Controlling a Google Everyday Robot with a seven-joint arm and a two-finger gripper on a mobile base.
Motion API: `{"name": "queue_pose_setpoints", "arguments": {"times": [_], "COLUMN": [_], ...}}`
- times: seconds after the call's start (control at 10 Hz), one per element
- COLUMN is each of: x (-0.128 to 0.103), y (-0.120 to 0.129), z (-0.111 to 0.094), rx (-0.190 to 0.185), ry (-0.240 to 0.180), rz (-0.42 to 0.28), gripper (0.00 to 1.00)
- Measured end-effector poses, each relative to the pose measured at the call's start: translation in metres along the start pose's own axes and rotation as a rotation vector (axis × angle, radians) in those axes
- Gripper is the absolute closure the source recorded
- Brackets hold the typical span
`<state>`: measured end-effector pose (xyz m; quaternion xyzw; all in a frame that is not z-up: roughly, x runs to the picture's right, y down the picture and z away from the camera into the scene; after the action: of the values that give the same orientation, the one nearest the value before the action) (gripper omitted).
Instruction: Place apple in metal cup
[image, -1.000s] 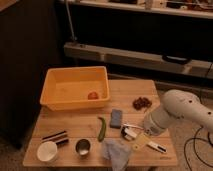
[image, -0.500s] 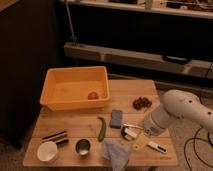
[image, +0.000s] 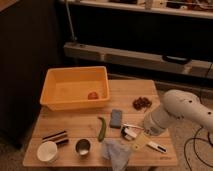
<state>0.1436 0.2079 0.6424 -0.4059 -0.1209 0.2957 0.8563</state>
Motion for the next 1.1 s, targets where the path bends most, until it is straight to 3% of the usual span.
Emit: {"name": "queue_pose_setpoints", "arguments": {"times": [0.4,0.5,0.7,1.1], "x": [-0.002,-0.012,-0.051,-0.159], "y": [-0.002,-0.008,-0.029,-0.069], "z": [-0.002,-0.007,-0.016,-0.030], "rx": [0.005,0.020,0.055,0.116], "ry": [-0.002,-0.003,-0.002,-0.027], "rz": [-0.001,-0.014,-0.049,-0.116], "gripper": [0.20,0.20,0.20,0.20]}}
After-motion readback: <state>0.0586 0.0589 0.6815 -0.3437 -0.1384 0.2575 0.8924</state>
